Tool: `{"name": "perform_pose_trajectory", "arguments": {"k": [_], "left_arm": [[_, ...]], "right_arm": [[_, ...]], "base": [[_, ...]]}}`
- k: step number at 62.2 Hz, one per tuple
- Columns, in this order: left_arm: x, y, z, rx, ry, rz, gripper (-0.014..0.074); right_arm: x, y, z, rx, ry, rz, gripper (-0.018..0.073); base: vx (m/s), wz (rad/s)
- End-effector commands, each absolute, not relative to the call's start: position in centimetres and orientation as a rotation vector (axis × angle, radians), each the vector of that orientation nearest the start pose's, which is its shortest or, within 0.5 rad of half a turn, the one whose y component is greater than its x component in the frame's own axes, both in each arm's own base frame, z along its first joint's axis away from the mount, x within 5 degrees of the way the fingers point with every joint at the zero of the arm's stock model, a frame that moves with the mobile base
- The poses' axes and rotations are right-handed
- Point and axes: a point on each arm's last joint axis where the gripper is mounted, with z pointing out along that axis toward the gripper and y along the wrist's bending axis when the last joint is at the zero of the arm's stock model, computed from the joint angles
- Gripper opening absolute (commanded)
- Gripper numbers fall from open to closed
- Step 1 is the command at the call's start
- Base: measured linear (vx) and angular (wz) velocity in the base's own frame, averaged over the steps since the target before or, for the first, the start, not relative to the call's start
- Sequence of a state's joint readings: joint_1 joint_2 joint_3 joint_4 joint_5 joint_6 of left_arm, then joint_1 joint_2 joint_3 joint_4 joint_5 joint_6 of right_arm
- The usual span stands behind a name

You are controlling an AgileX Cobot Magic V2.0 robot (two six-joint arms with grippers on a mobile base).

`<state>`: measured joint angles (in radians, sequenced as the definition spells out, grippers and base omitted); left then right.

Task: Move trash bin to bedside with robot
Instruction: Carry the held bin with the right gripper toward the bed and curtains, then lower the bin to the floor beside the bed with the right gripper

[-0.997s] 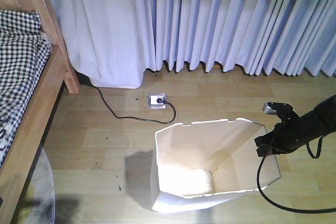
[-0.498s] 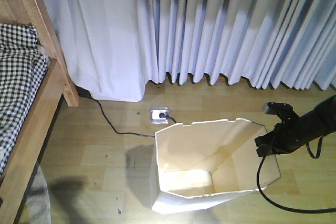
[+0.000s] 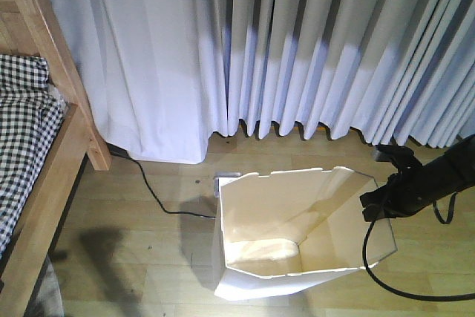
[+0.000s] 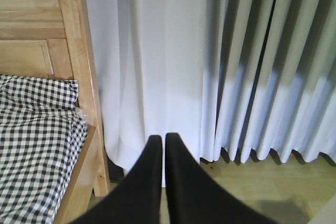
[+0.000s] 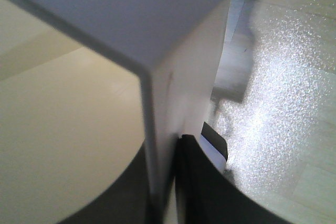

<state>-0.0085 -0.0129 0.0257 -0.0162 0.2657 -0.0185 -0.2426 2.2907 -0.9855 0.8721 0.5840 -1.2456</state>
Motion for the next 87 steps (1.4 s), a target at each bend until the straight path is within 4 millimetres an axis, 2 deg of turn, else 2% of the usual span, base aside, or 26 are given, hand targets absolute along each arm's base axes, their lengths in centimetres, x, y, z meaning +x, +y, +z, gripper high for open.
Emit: {"name": "perform_pose_trajectory", "arguments": {"k": [1, 51, 66, 78, 87], "left_arm": [[5.6, -0.1, 18.2, -0.02, 1.698, -0.045, -0.0006], [5.6, -0.1, 18.2, -0.02, 1.698, -0.045, -0.0006], [5.6, -0.1, 18.2, -0.02, 1.698, -0.045, -0.0006], [5.6, -0.1, 18.2, -0.02, 1.698, -0.045, -0.0006], [5.6, -0.1, 18.2, -0.02, 1.698, -0.045, -0.0006]], "right_arm": [[32.6, -3.1, 3.2, -0.28, 2.862, 0.837, -0.0005], [32.6, -3.1, 3.2, -0.28, 2.862, 0.836, -0.0005], [33.2, -3.6, 3.0, -0.213, 2.853, 0.732, -0.0005], [33.8, -4.7, 1.5, -0.04, 2.871, 0.542, -0.0004], [35.0, -5.0, -0.2, -0.001, 2.892, 0.563, -0.0001]], "base": [[0.14, -0.01], [0.02, -0.01], [0.0, 0.0], [0.0, 0.0], [0.0, 0.0]]}}
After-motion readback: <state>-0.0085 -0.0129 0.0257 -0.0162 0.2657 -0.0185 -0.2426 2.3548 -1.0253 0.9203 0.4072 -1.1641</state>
